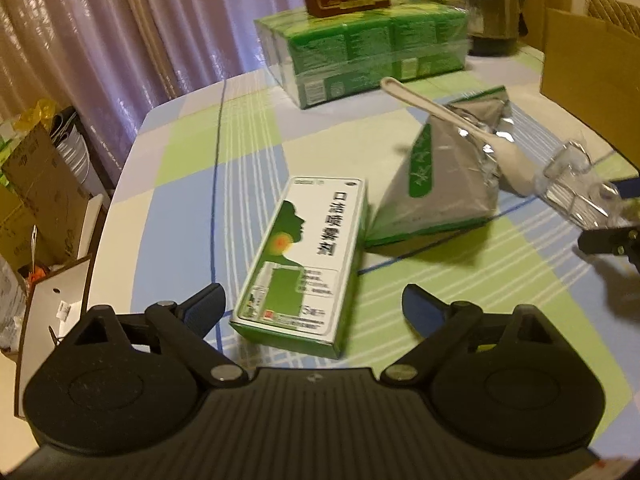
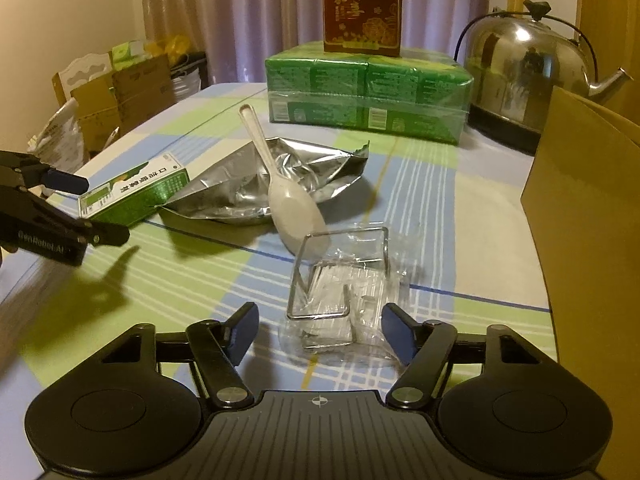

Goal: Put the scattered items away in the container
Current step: 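Close left gripper on green spray box while right gripper grasps clear wire rack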

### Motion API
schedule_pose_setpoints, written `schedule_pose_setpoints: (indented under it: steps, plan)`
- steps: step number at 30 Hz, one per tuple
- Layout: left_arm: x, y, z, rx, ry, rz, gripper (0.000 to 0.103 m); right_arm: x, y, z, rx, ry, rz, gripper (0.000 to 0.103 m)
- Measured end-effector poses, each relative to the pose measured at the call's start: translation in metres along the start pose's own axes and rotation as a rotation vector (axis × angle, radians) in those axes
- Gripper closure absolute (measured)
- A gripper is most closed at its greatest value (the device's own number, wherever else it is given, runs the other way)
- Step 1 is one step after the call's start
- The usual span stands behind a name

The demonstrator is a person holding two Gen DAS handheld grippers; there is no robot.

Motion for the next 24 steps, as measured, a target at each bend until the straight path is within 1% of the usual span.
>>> schedule_pose_setpoints:
  steps: [2, 5, 6, 8, 9, 10, 11, 12, 13, 15, 19, 24]
  plan:
    - [0.0008, 0.0035, -0.0012, -0.01, -0.003, 0.026, 0.012, -0.0003, -0.0005, -0.0002, -0.004, -0.005, 0.0, 0.041]
    - [0.0018, 0.005, -0.0023, -0.014, 0.007, 0.046, 0.02, 0.0, -0.0006, -0.0002, -0.009, -0.009, 0.0, 0.044]
    - [0.0018, 0.0048, -0.0023, -0.012, 0.01, 0.049, 0.024, 0.0001, -0.0003, -0.0002, -0.011, -0.011, 0.002, 0.045]
    - [0.0017, 0.004, -0.0025, -0.012, 0.014, 0.053, 0.025, 0.0005, 0.0002, -0.0002, -0.016, -0.012, 0.005, 0.046]
    - [0.0015, 0.0035, -0.0025, -0.012, 0.016, 0.053, 0.03, 0.0008, 0.0005, -0.0001, -0.021, -0.012, 0.008, 0.049]
    - [0.0012, 0.0029, -0.0025, -0.01, 0.019, 0.055, 0.037, 0.001, 0.0011, -0.0001, -0.027, -0.012, 0.015, 0.051]
    - [0.001, 0.0026, -0.0028, -0.01, 0.023, 0.057, 0.04, 0.0011, 0.0017, -0.0002, -0.03, -0.011, 0.021, 0.052]
    - [0.0007, 0.0024, -0.0031, -0.011, 0.027, 0.059, 0.047, 0.0011, 0.0019, -0.0004, -0.031, -0.01, 0.024, 0.053]
    - [0.0003, 0.0022, -0.0038, -0.011, 0.032, 0.064, 0.051, 0.0013, 0.0018, -0.0006, -0.031, -0.009, 0.027, 0.053]
    - [-0.0002, 0.0022, -0.0037, -0.01, 0.036, 0.075, 0.051, 0.0014, 0.0022, -0.0008, -0.034, -0.008, 0.035, 0.055]
    - [-0.0006, 0.0016, -0.0025, -0.012, 0.044, 0.095, 0.051, 0.0012, 0.0038, -0.0002, -0.035, -0.003, 0.054, 0.065]
    - [-0.0023, -0.0033, 0.0008, -0.013, 0.057, 0.093, 0.052, 0.0002, 0.0043, 0.0077, -0.031, 0.001, 0.07, 0.071]
Point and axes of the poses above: each gripper's, at about its wrist camera, not at the fingertips, and z roughly against the way its jaws point, y to its left, x to its top, the point moved 4 cm from there along -z, roughly the way its jaws point, and after that the axes turned 7 degrees about z, right-handed, at the moved point
